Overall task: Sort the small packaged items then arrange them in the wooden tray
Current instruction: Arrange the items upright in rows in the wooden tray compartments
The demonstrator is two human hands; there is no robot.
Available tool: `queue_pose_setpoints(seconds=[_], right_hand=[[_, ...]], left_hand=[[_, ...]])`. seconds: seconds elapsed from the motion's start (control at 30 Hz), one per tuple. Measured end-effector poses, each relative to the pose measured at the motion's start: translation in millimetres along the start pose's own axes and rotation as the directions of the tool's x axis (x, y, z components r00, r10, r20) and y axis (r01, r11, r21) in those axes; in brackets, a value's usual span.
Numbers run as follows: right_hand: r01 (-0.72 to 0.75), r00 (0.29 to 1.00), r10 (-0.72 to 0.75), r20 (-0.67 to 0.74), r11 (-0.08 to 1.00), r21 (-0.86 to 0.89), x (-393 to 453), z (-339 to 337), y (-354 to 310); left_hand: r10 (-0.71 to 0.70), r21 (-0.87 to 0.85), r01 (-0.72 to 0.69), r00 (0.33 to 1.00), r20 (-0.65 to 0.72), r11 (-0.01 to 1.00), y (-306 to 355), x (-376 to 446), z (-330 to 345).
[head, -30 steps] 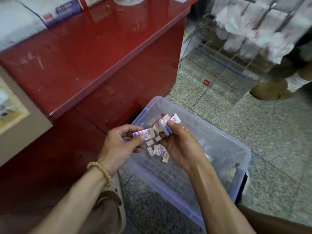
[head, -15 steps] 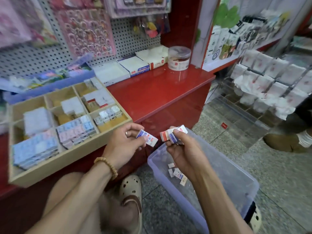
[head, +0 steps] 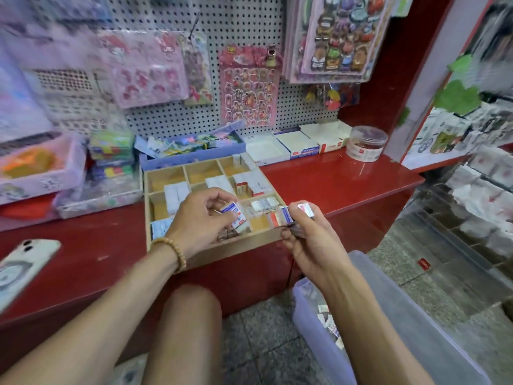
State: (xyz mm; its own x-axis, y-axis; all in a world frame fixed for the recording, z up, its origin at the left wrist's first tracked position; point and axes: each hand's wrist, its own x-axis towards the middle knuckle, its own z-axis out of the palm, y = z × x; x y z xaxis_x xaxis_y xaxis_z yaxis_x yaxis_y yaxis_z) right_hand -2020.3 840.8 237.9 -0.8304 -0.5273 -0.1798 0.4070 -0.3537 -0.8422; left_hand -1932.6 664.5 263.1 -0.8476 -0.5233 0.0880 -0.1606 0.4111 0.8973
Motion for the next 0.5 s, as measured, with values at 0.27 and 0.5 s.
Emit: queue_pose_setpoints(seconds=[0.27,0.5], right_hand=[[-0.06,0.998,0.06,0.014,0.998,-0.016,33,57,23],[-0.129,0.992,0.129,-0.006,0.992,0.003,66,82,43]], left_hand=[[0.044,0.229,-0.02,0.994,-0.1,0.973,-37,36,-97],[0.063,0.543,0.019,0.989,-0.132,0.84,-76,77,-123]])
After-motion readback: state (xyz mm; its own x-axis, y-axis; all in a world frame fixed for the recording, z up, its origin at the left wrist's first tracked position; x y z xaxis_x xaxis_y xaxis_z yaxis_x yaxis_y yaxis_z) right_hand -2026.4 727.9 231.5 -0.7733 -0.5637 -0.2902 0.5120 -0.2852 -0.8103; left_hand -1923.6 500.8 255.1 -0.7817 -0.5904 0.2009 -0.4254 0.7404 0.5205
